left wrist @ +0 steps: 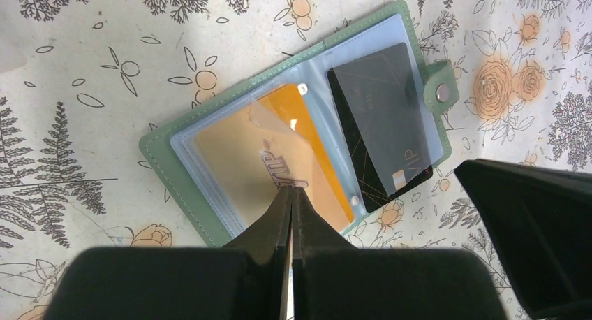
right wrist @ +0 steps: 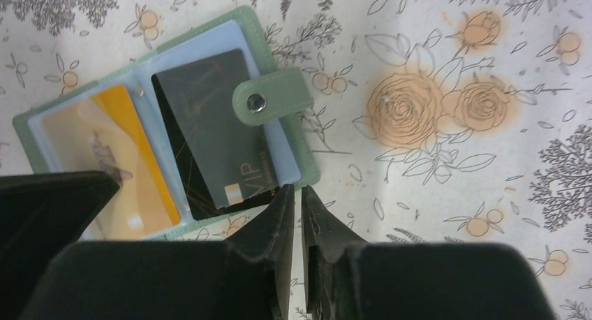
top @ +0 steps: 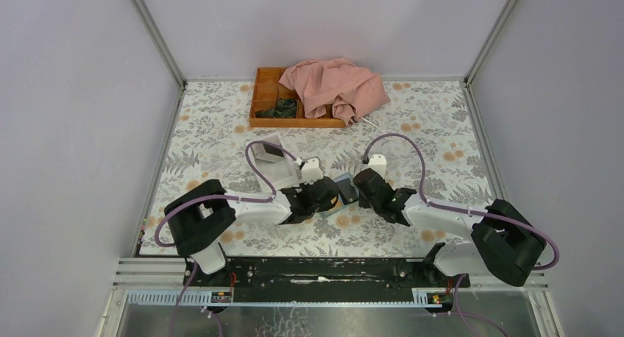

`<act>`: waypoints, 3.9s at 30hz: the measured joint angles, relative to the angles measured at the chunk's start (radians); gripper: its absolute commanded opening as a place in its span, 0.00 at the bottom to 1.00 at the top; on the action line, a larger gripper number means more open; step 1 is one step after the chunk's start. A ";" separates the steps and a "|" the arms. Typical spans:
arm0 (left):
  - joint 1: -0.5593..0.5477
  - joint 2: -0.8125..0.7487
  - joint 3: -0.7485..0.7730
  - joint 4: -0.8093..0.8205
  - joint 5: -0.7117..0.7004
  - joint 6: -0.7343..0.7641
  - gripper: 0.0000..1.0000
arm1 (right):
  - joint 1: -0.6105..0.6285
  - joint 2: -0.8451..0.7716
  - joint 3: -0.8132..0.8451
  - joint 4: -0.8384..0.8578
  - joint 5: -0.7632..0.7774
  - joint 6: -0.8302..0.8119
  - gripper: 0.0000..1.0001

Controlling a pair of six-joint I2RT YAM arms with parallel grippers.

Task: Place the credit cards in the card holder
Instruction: Insert the credit card into the card holder.

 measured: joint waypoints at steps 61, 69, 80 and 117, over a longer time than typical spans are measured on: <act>-0.010 0.006 -0.008 0.010 -0.018 -0.032 0.00 | 0.045 0.058 0.052 -0.031 -0.014 0.024 0.00; -0.010 0.006 -0.031 0.055 -0.019 -0.048 0.00 | 0.058 0.082 0.060 0.006 -0.100 0.023 0.00; -0.010 0.002 -0.050 0.088 -0.018 -0.056 0.00 | 0.075 0.153 0.088 0.071 -0.180 0.036 0.00; -0.010 0.000 -0.053 0.094 -0.018 -0.056 0.00 | 0.103 0.265 0.187 0.006 0.020 0.023 0.00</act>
